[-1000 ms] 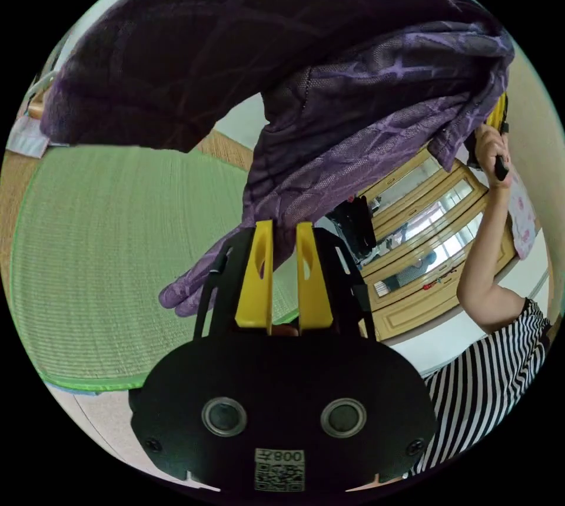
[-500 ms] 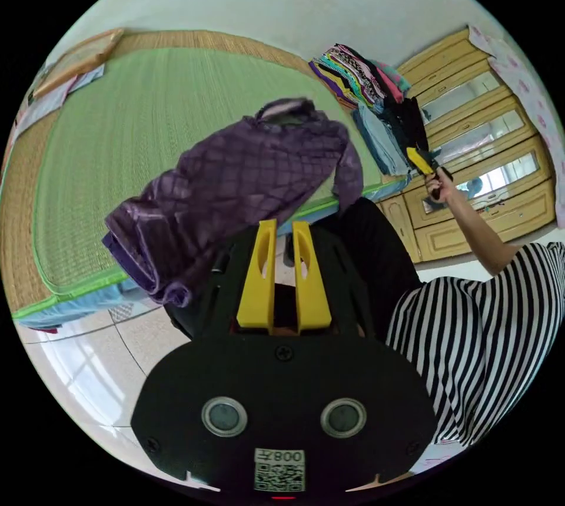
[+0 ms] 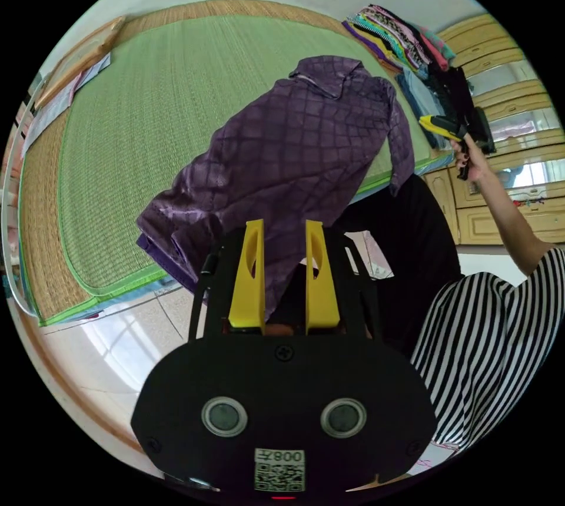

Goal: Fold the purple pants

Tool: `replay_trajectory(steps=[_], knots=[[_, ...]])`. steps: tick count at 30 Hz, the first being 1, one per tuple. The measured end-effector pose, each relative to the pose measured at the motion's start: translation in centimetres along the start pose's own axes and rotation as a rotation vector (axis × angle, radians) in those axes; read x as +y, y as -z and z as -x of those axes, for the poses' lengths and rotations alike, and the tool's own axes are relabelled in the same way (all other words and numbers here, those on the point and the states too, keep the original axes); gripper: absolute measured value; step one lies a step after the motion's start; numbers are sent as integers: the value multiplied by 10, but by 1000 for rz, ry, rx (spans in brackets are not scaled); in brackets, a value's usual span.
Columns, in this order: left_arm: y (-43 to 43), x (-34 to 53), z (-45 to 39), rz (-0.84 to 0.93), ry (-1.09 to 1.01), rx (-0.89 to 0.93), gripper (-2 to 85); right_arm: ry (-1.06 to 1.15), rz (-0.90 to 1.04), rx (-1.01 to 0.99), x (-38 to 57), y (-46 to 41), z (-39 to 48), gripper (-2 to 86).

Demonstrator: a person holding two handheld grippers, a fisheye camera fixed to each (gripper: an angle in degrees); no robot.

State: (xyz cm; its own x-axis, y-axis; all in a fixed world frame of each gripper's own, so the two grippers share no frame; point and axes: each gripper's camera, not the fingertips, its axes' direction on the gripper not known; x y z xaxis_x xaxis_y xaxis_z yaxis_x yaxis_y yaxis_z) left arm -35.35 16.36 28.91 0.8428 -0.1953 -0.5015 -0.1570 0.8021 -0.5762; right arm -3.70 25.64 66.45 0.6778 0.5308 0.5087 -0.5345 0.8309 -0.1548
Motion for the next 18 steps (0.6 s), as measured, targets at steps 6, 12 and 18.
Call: replay_trajectory(steps=[6, 12, 18], knots=[[-13, -19, -35, 104, -62, -172, 73, 168, 8, 205, -54, -29, 136, 78], [-6, -28, -55, 111, -53, -190, 48, 475, 35, 414, -110, -84, 293, 92], [4, -33, -56, 77, 17, -107, 39, 995, 259, 494, -57, -198, 449, 102]])
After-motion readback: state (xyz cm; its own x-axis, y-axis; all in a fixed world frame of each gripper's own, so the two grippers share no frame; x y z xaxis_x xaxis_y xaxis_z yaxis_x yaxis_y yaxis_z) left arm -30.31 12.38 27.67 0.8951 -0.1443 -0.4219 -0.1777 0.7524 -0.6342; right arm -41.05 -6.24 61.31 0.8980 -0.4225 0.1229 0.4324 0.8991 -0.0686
